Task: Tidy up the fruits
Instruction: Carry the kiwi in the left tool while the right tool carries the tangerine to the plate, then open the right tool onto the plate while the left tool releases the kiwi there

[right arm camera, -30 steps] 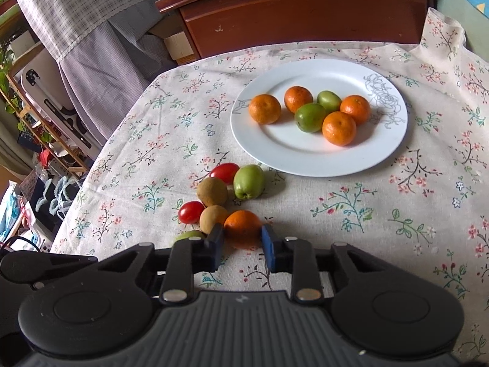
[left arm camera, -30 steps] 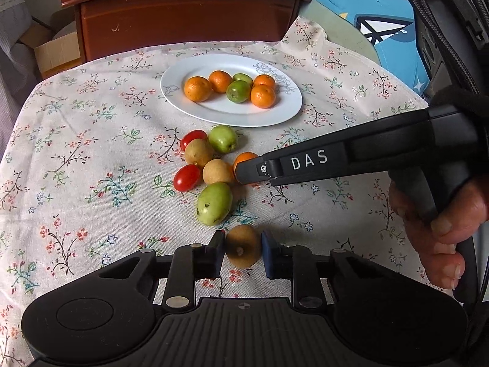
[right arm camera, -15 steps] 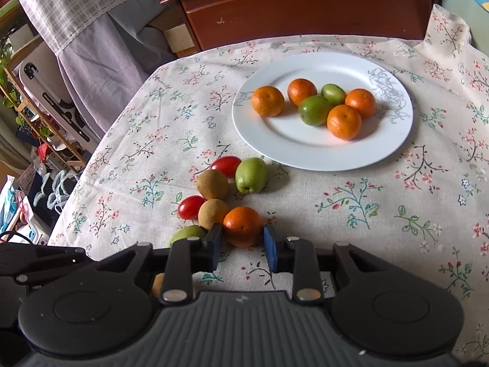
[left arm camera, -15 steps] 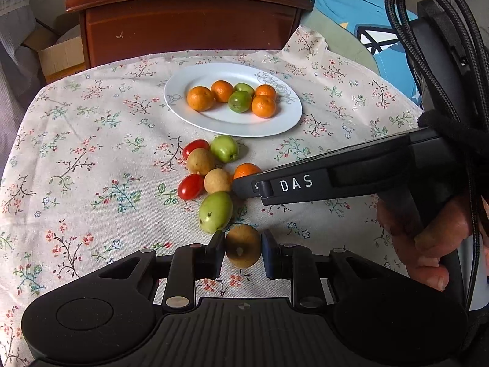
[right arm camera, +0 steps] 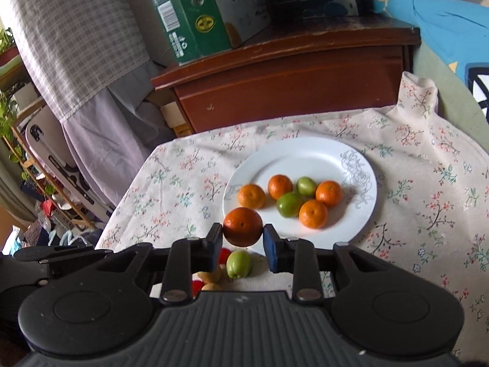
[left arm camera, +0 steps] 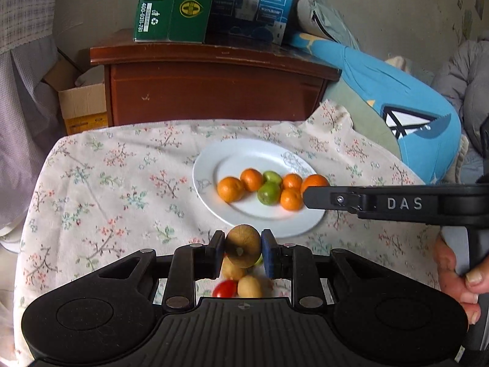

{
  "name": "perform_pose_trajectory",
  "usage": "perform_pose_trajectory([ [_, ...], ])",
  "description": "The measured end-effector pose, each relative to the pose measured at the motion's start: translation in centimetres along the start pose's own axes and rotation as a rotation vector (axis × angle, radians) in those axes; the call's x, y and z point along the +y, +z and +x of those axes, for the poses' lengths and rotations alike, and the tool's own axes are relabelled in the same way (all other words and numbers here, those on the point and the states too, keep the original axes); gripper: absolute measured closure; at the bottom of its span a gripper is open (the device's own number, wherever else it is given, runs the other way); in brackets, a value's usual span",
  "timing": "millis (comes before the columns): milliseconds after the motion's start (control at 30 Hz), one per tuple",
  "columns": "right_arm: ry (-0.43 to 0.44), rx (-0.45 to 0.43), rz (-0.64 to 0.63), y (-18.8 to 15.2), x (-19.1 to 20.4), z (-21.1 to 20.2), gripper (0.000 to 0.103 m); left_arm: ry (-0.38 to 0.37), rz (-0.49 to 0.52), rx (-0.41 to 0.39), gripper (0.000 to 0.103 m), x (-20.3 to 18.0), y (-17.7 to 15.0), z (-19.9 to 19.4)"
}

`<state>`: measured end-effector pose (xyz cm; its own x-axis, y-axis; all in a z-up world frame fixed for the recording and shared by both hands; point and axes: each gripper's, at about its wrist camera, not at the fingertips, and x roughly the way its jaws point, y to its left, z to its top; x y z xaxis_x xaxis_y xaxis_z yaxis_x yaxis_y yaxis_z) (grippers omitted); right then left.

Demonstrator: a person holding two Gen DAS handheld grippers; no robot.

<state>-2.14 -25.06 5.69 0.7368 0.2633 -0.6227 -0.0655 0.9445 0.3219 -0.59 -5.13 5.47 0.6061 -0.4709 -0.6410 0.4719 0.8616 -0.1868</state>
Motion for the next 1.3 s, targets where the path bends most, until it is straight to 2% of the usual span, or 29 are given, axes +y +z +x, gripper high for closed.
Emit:
perform_pose_trajectory([
  [100,-0.029,-0.016,0.006,0.8,-0.6,0.4,0.074,0.002,0.012,-0.024,0.08,0.3,1.7,1.2],
  [300,-0.081,-0.026,0.022,2.0,-2.2,1.8,0.074,-0.018,0.03,-0.021,0.08,0.3,3.2,3.9],
  [500,-0.102,-0.046,0.042,3.1,-4.0,3.6,0.074,-0.042,0.058,-0.004,0.08,-0.4,3.5,6.2],
  [800,-0.166,-0.006,0.061,3.4,-6.2,6.8,0.074,-0.043,0.083,0.046,0.08,-1.0,3.7,9.2],
  [967,-0.165,0.011,0.075,3.7,-7.0,8.0,0.074,-0.041,0.08,0.07,0.08,-1.0,3.7,10.5],
  [1200,-0.155,-0.001,0.099,4.0,-7.5,8.8,0.07,-0.043,0.069,0.064,0.077,-1.1,3.8,10.5],
  [1233,-0.151,-0.004,0.112,4.1,-7.7,8.7,0.068,-0.042,0.064,0.062,0.077,-1.1,4.0,10.4],
  [1267,-0.145,-0.008,0.127,4.1,-7.8,8.6,0.061,-0.041,0.062,0.058,0.076,-1.1,4.1,10.3],
  [1300,-0.141,-0.013,0.14,4.2,-7.9,8.4,0.057,-0.041,0.061,0.054,0.071,-1.2,4.2,10.1],
])
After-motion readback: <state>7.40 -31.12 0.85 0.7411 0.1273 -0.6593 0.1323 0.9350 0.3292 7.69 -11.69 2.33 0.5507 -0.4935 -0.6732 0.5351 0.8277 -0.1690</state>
